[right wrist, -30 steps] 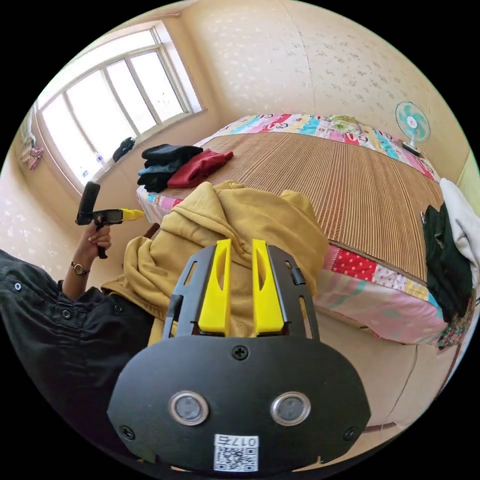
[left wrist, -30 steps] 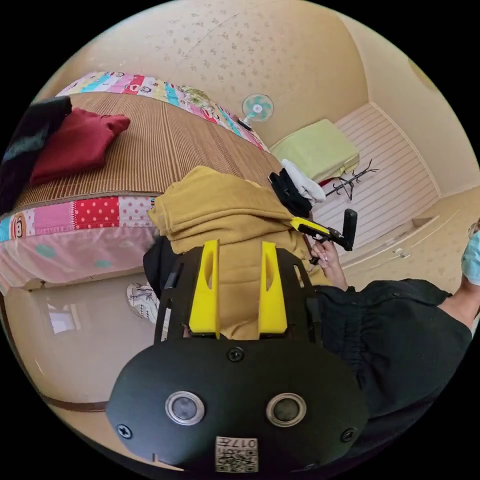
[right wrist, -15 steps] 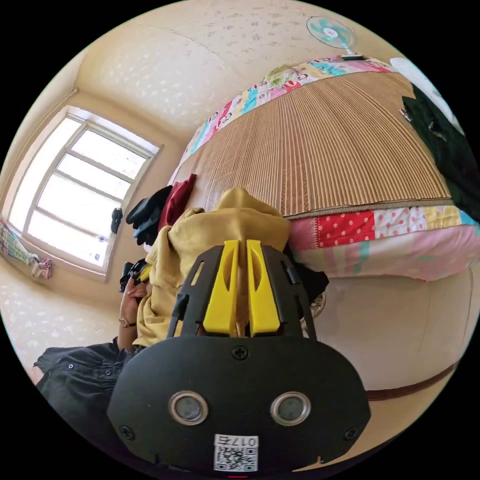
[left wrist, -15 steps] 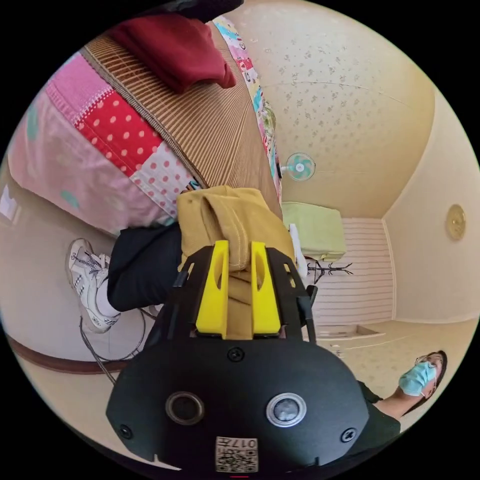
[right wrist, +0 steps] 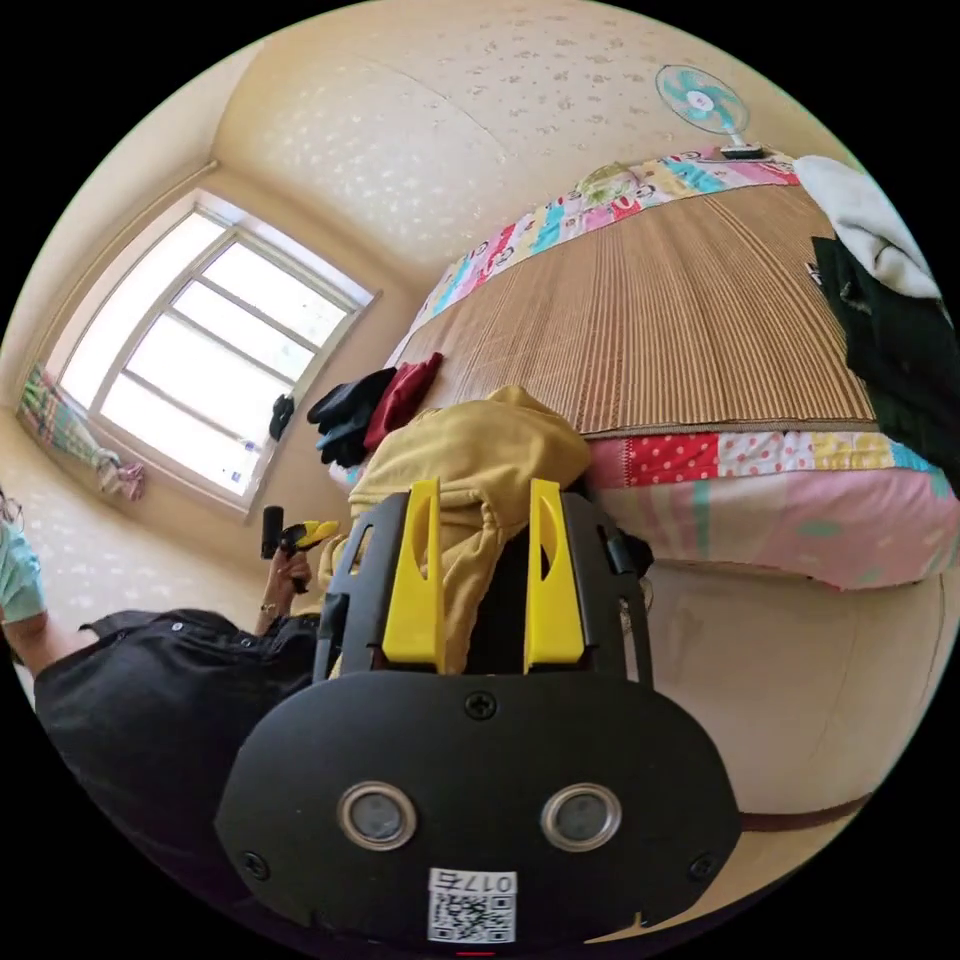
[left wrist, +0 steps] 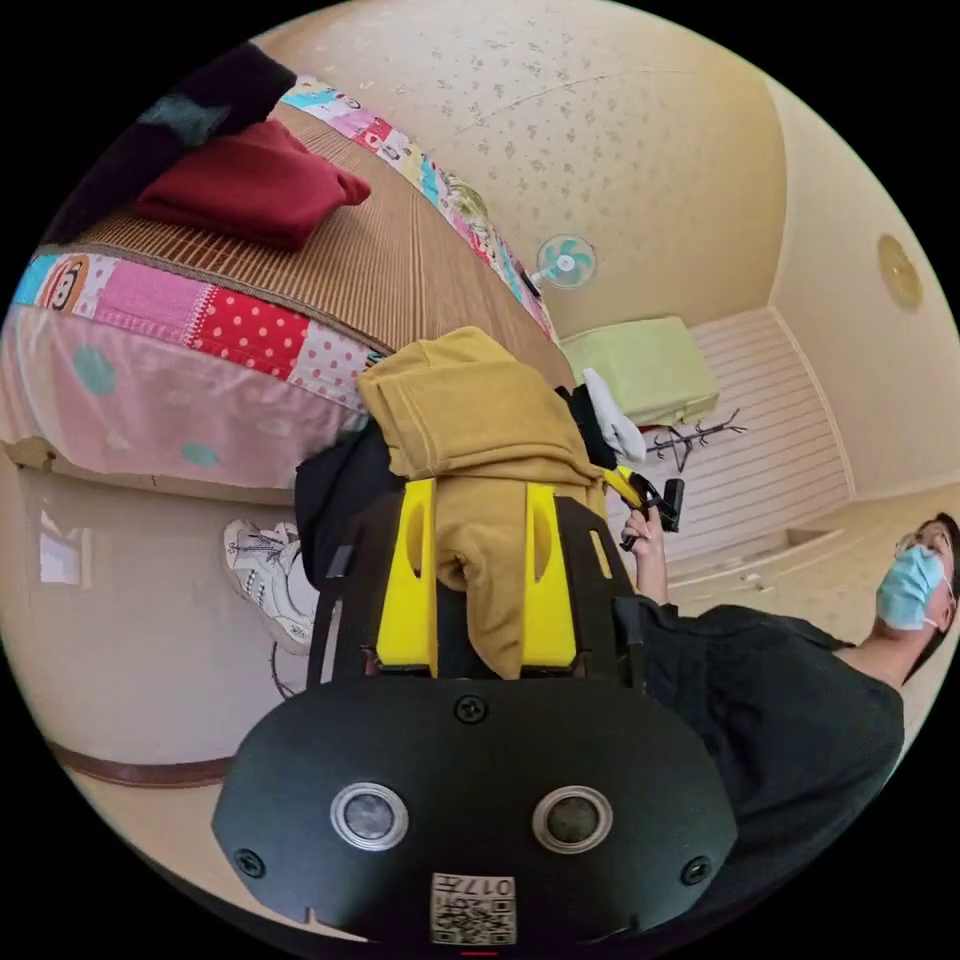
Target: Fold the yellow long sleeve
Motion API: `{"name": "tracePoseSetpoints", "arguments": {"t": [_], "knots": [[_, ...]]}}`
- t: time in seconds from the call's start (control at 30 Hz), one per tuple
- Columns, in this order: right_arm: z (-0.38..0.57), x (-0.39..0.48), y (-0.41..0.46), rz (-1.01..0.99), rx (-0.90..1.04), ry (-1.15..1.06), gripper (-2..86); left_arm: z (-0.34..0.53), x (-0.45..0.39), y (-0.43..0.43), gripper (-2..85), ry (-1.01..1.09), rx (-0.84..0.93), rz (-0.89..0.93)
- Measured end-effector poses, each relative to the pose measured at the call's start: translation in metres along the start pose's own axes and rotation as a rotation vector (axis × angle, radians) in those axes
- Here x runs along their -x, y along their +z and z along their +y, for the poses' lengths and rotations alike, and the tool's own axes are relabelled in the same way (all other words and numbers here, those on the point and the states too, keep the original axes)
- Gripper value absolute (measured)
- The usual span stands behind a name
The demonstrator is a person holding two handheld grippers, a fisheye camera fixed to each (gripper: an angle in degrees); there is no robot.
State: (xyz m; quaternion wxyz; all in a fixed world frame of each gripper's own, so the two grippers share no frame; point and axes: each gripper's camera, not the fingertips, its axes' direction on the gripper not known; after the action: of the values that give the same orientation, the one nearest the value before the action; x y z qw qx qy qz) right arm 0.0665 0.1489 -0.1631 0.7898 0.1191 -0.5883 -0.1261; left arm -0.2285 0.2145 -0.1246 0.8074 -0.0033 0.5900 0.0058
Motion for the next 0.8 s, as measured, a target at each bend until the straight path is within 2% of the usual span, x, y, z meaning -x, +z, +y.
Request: {"name": "tracePoseSetpoints", "arguments": {"t": [0.07, 0.13, 0.2, 0.27, 0.33, 0.4, 0.57, 0.7, 0.8], "knots": [[0.017, 0.007, -0.003, -0.095, 0.163, -0.063, 14.2, 0.015, -0.03, 0.003, 11.9, 0.191, 0.096, 0.074], [0.035, 0.004, 0.002, -0.112, 0.294, -0.073, 15.9, 0.037, -0.075, 0.023, 8.3, 0.462, 0.288, 0.057], [0.054, -0.018, 0.011, -0.101, 0.414, 0.014, 17.0, 0.05, -0.096, 0.048, 6.8, 0.565, 0.429, -0.032], [0.066, -0.028, 0.02, -0.232, 0.503, 0.03, 17.1, 0.056, -0.104, 0.077, 7.9, 0.588, 0.545, -0.096], [0.073, -0.031, 0.017, -0.384, 0.499, 0.012, 17.1, 0.064, -0.11, 0.105, 9.1, 0.619, 0.656, -0.093], [0.077, -0.033, -0.003, -0.479, 0.438, 0.003, 17.1, 0.07, -0.118, 0.108, 9.3, 0.663, 0.644, -0.106], [0.082, -0.039, -0.059, -0.569, 0.376, -0.011, 18.2, 0.075, -0.136, 0.084, 10.0, 0.71, 0.612, -0.213], [0.076, -0.047, -0.081, -0.544, 0.453, 0.042, 19.0, 0.09, -0.151, 0.109, 10.8, 0.777, 0.819, -0.265], [0.072, -0.039, -0.058, -0.697, 0.511, 0.05, 18.2, 0.108, -0.151, 0.153, 11.5, 0.831, 0.863, -0.304]]}}
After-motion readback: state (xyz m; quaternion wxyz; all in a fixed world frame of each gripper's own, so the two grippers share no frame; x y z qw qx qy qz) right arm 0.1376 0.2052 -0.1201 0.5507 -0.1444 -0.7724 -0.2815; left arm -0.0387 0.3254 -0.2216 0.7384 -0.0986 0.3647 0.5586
